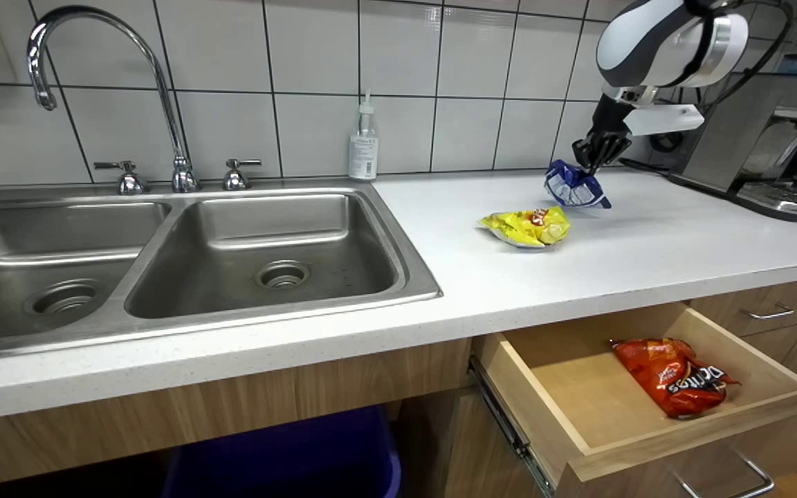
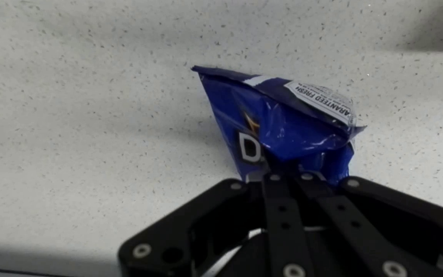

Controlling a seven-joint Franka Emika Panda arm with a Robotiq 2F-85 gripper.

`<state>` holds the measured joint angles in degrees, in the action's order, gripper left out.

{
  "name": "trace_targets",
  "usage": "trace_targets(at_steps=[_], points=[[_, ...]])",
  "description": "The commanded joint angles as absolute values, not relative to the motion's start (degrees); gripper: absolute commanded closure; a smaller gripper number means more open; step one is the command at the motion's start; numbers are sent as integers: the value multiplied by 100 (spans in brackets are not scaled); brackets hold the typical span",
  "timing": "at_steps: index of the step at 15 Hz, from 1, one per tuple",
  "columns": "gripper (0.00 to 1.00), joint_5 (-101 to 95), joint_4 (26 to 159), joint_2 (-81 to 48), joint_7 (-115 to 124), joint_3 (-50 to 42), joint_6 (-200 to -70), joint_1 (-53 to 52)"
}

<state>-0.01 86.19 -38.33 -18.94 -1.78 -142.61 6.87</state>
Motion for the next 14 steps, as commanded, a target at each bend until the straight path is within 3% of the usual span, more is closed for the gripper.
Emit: trace_targets(at_steps=[1, 14], points=[[100, 57, 9287, -3165, -2043, 66, -14296, 867], [100, 343, 11804, -962, -2020, 2, -14512, 782]])
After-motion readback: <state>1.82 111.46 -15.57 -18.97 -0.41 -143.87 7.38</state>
